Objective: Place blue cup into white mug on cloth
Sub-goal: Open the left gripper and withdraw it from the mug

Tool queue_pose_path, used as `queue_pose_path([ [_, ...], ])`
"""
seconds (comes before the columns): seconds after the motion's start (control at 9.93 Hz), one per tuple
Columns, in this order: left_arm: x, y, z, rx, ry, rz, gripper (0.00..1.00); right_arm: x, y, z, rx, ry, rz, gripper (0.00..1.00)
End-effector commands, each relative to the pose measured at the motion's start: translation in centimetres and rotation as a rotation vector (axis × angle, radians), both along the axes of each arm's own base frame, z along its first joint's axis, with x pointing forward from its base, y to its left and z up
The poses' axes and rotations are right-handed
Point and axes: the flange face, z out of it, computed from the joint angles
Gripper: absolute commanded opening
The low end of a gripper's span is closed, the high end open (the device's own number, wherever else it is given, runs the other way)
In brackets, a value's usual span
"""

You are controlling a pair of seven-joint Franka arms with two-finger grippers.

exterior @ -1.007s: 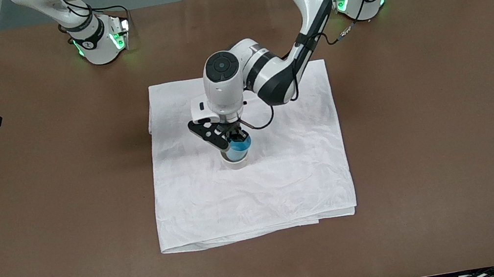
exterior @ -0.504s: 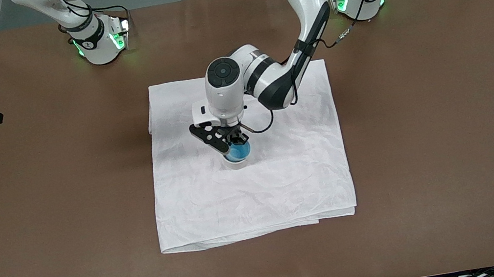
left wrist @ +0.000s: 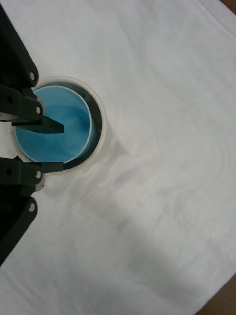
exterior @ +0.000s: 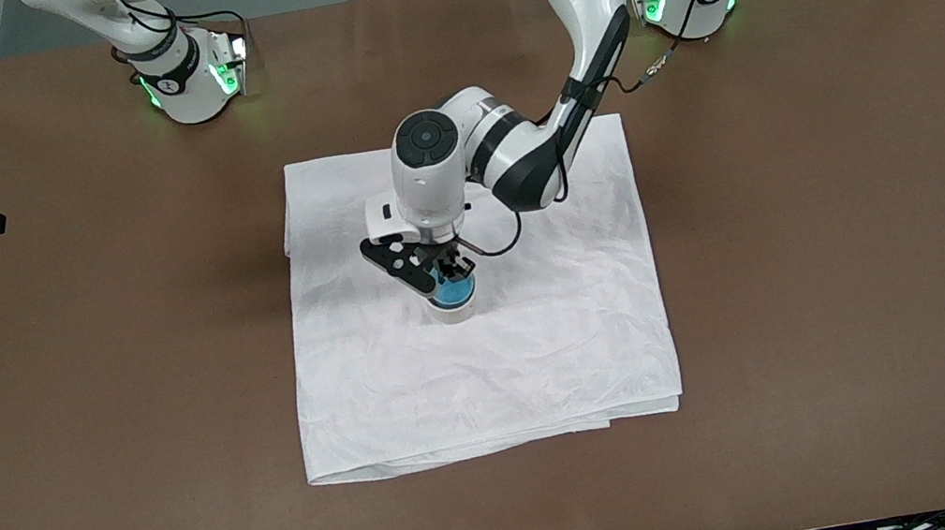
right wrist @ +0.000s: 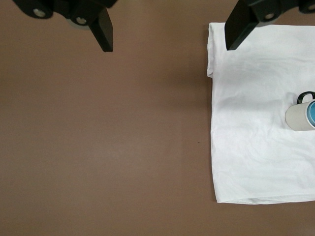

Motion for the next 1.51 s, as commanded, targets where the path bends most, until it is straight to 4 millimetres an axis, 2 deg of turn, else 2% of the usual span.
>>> queue_pose_path([
  [0.0, 0.1, 1.0, 5.0, 0.027, -0.020, -0.006, 0.30, 0.0, -0.3, 0.3, -0.002, 0.004, 0.003, 1.00],
  [0.1, 0.4, 2.1, 7.5, 0.036, -0.015, 0.008, 0.30, 0.0, -0.2, 0.3, -0.002, 0.003, 0.007, 1.00],
  [0.2, 1.2, 4.0, 10.1, 0.055, -0.001, 0.036, 0.30, 0.0, -0.2, 0.3, 0.002, 0.004, 0.005, 1.00],
  [0.4, 4.6, 10.7, 14.3, 0.109, 0.050, 0.153, 0.31, 0.0, -0.2, 0.3, 0.001, 0.004, 0.012, 1.00],
  [0.71, 12.5, 27.0, 19.2, 0.128, 0.093, 0.432, 0.50, -0.1, -0.4, 0.2, 0.002, 0.015, 0.009, 1.00],
  [0.81, 14.2, 31.5, 20.3, 0.125, 0.082, 0.500, 0.59, -0.2, -0.6, 0.3, 0.001, 0.013, 0.006, 1.00],
  [0.91, 15.0, 35.0, 21.1, 0.131, 0.095, 0.578, 0.74, -0.2, -0.6, 0.3, 0.001, 0.015, 0.006, 1.00],
  [1.01, 15.9, 38.8, 22.0, 0.128, 0.092, 0.652, 1.00, -0.2, -0.6, 0.3, 0.003, 0.015, 0.005, 1.00],
  [1.11, 16.7, 42.9, 22.9, 0.116, 0.086, 0.715, 1.00, -0.2, -0.6, 0.3, 0.002, 0.015, 0.005, 1.00],
  [1.21, 17.0, 45.8, 23.9, 0.109, 0.083, 0.756, 1.00, -0.3, -0.6, 0.2, 0.002, 0.019, 0.005, 1.00],
  [1.31, 16.9, 47.3, 24.5, 0.111, 0.080, 0.777, 1.00, -0.4, -0.7, 0.1, 0.002, 0.031, 0.004, 1.00],
  [1.41, 16.6, 50.4, 26.0, 0.120, 0.070, 0.816, 1.00, -0.4, -0.7, 0.1, 0.002, 0.032, 0.004, 1.00],
])
